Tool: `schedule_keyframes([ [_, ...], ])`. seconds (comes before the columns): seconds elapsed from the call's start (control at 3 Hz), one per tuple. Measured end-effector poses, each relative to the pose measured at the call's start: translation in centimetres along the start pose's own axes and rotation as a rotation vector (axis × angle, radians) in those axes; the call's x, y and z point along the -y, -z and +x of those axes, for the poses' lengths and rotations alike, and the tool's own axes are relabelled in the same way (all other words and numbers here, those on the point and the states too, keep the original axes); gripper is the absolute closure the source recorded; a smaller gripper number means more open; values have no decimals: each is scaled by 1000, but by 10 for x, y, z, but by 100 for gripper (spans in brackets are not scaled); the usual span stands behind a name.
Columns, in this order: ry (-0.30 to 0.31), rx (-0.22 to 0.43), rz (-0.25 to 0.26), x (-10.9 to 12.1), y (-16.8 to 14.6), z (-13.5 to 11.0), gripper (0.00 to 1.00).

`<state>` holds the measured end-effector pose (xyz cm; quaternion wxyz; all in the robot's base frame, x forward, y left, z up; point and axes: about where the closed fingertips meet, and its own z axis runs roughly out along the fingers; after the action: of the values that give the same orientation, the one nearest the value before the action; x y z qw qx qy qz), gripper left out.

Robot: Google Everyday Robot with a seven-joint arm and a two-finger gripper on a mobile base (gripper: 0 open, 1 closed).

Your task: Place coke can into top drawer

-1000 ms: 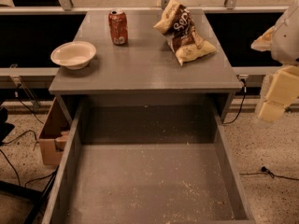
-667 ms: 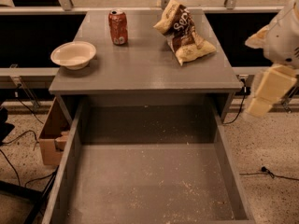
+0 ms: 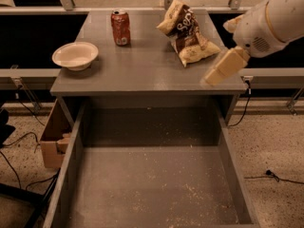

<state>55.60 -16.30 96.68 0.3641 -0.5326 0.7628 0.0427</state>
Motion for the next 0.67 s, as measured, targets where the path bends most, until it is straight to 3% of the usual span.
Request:
schedule_keyframes([
  [0.33, -104, 217, 67, 37, -26, -46, 0],
  [0.67, -122, 394, 131, 65, -41, -89, 0],
])
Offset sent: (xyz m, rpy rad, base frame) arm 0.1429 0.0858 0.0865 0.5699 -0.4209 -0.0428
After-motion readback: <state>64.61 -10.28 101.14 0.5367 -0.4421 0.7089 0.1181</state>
